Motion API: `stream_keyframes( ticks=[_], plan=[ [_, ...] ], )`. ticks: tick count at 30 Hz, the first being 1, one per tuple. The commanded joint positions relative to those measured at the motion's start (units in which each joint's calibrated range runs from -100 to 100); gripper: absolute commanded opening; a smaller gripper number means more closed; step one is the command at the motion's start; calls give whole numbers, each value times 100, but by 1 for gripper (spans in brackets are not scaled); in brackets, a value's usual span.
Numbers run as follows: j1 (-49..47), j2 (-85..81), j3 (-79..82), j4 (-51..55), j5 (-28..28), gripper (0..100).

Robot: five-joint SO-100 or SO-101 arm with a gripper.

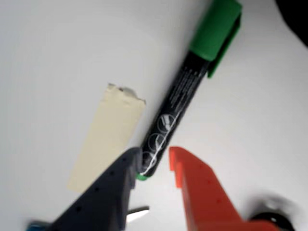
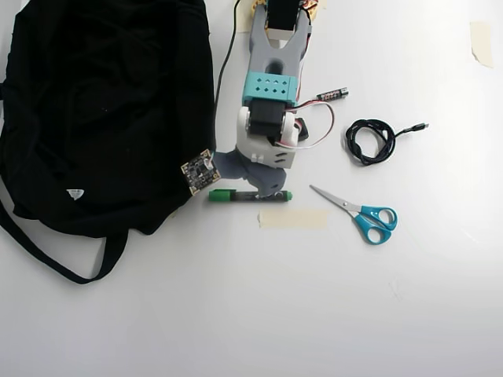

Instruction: Put the green marker into the black bag

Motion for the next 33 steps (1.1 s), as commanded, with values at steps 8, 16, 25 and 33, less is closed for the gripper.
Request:
stream_keyframes(
  ticks=[8, 16, 25, 33],
  plan=[
    [-81, 119, -258, -48, -69, 8],
    [-74, 218, -357, -65, -137, 8],
    [-29, 625, -366, -375, -142, 8],
    [91, 650, -375, -427, -142, 8]
  ],
)
